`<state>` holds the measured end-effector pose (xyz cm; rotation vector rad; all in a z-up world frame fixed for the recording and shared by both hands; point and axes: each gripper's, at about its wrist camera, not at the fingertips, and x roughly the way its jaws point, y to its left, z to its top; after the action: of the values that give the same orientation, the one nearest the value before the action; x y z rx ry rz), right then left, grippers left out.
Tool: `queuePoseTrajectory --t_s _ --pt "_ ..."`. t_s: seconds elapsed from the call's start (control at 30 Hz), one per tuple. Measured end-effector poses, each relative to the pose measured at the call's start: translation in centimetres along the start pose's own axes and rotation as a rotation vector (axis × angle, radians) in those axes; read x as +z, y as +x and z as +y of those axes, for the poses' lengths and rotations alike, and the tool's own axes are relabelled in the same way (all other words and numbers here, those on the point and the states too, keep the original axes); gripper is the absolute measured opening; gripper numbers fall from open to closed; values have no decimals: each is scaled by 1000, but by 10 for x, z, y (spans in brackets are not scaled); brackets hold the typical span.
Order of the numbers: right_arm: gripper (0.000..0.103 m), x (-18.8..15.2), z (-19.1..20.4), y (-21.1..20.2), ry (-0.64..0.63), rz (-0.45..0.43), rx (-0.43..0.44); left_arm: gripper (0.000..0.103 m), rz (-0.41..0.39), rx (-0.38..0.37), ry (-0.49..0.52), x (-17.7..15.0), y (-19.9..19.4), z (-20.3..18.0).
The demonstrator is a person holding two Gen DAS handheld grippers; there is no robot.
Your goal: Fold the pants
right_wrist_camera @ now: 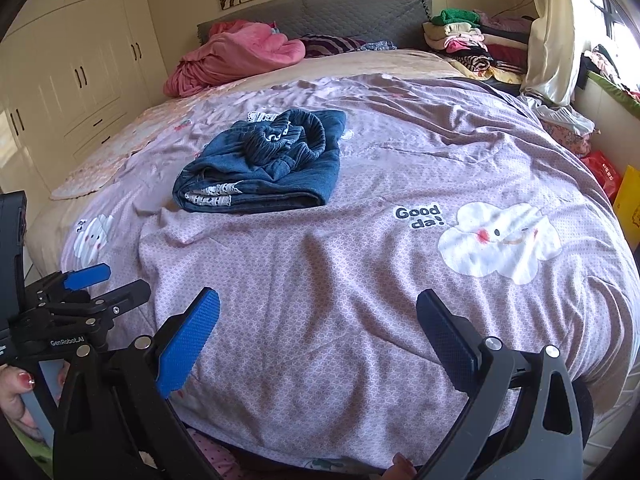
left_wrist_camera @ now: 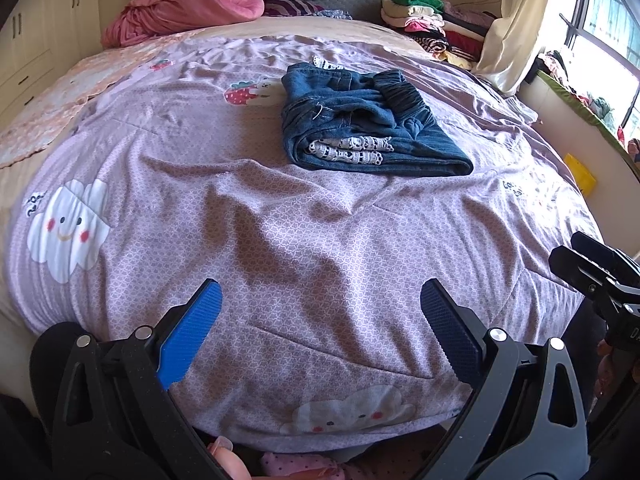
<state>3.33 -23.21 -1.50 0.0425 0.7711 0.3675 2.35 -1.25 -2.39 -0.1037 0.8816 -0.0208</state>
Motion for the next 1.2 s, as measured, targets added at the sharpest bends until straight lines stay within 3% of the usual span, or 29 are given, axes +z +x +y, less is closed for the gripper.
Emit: queuePoseTrajectory --t_s 1.2 --pt "98 -3 1 -2 -3 -3 -20 93 0 19 -11 0 -3 6"
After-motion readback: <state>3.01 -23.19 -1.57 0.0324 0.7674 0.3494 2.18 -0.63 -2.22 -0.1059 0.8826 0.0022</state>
